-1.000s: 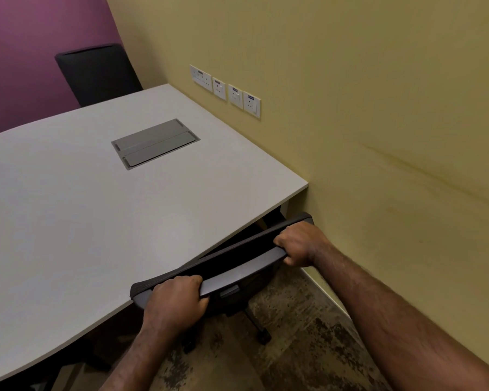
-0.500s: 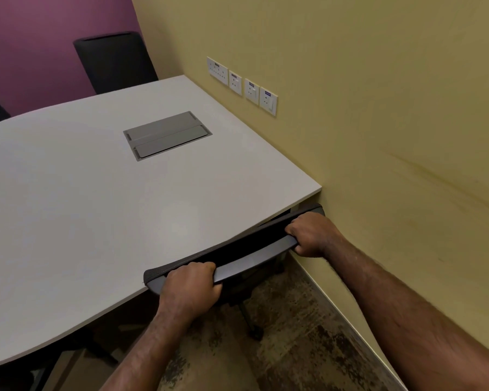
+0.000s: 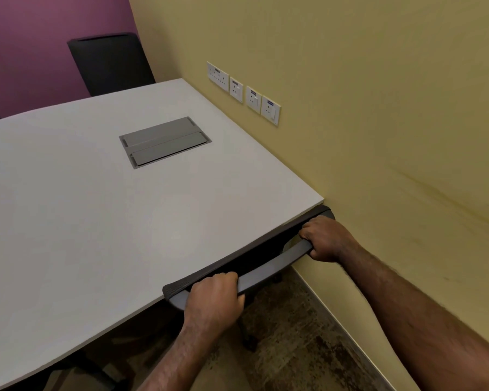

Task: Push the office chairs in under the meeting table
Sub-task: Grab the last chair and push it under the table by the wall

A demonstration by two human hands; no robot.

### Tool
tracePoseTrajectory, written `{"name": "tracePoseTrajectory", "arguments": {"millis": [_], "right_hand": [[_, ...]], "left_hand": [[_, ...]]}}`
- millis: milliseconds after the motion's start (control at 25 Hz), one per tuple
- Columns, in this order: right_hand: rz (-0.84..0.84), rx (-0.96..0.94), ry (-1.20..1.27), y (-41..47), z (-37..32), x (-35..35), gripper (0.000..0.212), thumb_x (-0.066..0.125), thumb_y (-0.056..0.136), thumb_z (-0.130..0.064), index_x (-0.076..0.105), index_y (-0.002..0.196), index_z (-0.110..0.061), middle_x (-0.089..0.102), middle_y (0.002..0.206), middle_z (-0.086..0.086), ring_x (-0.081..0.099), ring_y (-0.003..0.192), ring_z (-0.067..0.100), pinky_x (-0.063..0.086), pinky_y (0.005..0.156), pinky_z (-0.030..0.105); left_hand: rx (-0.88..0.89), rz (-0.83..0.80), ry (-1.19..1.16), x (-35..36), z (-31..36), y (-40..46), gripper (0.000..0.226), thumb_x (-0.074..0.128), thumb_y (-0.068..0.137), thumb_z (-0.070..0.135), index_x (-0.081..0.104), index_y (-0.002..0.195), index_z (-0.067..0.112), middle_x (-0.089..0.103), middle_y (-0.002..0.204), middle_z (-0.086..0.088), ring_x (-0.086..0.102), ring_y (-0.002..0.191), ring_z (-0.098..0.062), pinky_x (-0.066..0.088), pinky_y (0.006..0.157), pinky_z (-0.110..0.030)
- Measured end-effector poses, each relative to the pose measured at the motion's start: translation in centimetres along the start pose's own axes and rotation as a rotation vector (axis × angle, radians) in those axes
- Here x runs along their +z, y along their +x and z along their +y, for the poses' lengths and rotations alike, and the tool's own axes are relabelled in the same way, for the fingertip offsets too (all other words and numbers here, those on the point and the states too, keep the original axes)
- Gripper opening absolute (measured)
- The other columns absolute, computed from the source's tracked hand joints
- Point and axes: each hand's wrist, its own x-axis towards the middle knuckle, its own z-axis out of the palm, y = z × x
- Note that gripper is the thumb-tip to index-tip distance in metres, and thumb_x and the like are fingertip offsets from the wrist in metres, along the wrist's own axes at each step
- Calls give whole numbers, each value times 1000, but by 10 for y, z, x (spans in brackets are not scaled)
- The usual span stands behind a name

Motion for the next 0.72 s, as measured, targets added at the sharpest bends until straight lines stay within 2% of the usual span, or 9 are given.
{"name": "tracePoseTrajectory", "arguments": {"millis": [400,720], "right_hand": [[-2,1,-21,5,10,-8,14,60,63,-15,61,76,-14,58,79,2,53,80,23,40,75,34],[9,-60,-1,11,19,-5,13,61,59,-18,57,72,-17,57,75,1,54,76,23,40,70,34]], "left_hand": [[-20,-9,14,-3,9,11,18,50,81,44,50,80,26,49,69,9,47,60,-11,37,55,-30],[-82,-28,32,-5,14,15,15,49,77,43,46,78,28,47,69,9,44,61,-14,35,57,-32]]}}
